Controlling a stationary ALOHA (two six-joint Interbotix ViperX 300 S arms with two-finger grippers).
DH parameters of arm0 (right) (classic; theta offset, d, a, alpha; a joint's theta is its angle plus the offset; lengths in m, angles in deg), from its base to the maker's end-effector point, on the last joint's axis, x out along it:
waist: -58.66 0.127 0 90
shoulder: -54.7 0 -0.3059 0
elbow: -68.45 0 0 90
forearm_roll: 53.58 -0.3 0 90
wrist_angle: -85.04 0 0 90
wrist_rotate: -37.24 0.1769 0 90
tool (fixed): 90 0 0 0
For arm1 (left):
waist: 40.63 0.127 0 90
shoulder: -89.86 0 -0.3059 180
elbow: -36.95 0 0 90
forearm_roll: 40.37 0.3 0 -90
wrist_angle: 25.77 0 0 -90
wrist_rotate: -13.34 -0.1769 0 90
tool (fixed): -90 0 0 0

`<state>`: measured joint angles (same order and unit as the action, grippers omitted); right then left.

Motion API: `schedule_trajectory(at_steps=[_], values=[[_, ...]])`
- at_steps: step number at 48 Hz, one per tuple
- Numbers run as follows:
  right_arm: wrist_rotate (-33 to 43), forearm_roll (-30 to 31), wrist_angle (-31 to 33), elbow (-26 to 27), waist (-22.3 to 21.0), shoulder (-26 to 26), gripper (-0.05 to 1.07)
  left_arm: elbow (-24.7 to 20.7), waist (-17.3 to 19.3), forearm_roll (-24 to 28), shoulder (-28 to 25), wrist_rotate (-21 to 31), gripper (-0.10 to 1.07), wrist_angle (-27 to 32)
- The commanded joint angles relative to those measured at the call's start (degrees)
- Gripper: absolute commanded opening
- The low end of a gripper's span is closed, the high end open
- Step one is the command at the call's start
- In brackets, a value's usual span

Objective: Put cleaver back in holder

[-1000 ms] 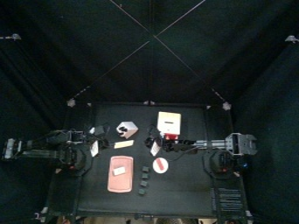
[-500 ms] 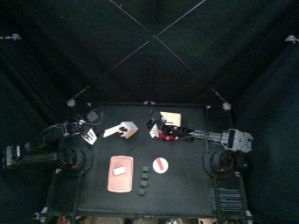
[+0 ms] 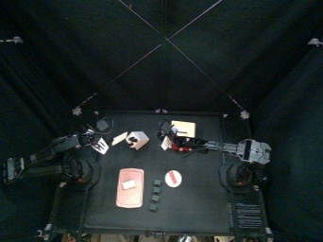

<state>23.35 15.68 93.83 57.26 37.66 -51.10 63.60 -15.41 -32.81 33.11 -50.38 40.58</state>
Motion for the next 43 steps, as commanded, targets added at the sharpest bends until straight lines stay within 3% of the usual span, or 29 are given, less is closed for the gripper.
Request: schedule_trajectory(at_steps=[1,17,29,43], values=[[0.0,-0.3,0.1,1.1,-1.1,0.5,0.59,0.2,1.0,-0.4,-0.5,-0.4,0.29,-1.0],[0.2,-0.7,0.0,1.8,-1.3,-0.6,0.59,0.1,1.0,-0.4,-1.8,-0.5,0.29,-4.5],[-0.1,-5.0,-0.2,4.6,-1.7,-3.6,0.59,-2.2,1.3,-0.4,-4.7,-1.0,0.29,-3.7],[0.7,-6.8,-0.4,7.4,-2.0,-6.8,0.59,-1.7,1.6,-0.4,-5.4,-4.3,0.29,-2.0]])
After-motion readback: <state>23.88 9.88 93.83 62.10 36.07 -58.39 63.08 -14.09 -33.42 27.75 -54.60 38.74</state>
